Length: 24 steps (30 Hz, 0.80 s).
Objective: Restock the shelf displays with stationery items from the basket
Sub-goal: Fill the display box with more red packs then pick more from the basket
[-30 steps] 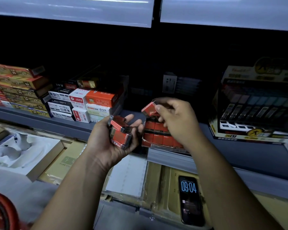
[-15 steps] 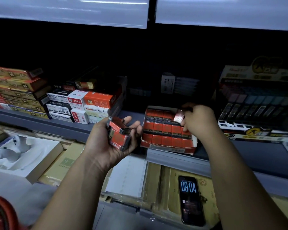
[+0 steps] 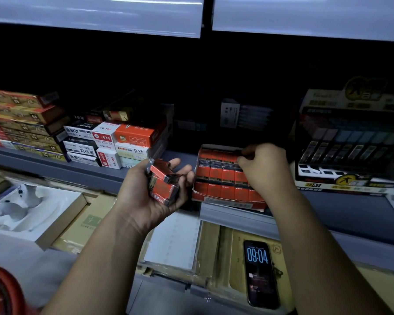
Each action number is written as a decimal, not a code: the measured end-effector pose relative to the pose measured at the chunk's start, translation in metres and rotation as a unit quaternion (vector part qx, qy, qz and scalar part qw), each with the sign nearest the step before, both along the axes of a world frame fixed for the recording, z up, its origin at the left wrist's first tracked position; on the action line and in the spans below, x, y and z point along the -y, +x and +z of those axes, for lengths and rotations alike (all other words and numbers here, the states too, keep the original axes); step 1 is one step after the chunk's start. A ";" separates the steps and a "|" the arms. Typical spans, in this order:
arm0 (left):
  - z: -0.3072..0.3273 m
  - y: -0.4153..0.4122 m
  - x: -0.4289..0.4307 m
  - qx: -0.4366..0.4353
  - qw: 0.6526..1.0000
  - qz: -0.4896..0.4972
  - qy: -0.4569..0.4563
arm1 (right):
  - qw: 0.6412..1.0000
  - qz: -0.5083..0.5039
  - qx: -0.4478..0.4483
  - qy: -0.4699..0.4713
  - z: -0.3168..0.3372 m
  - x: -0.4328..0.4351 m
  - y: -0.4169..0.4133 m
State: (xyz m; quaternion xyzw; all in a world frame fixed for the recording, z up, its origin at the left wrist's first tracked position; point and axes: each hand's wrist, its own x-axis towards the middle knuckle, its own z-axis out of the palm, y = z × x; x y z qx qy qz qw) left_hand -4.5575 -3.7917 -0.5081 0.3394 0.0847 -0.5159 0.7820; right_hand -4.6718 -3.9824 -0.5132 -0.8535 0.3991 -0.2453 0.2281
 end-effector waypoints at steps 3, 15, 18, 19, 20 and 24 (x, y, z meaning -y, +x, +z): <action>-0.001 0.001 0.000 0.002 1.000 -0.003 0.000 | 1.000 0.002 -0.011 -0.006 0.001 -0.002 0.000; -0.002 0.003 0.000 0.016 1.000 -0.026 -0.007 | 0.955 0.248 0.151 0.068 0.013 -0.065 0.033; -0.003 0.004 0.000 0.019 1.000 -0.013 -0.013 | 0.939 0.303 0.146 0.073 0.015 -0.077 0.042; -0.003 0.004 0.000 0.021 1.000 -0.010 -0.013 | 0.936 0.312 0.143 0.081 0.017 -0.078 0.044; -0.003 0.003 -0.001 0.024 1.000 -0.011 -0.013 | 0.933 0.319 0.140 0.091 0.018 -0.078 0.046; -0.005 0.006 -0.002 0.023 0.999 -0.019 -0.014 | 0.922 0.350 0.116 0.120 0.021 -0.076 0.050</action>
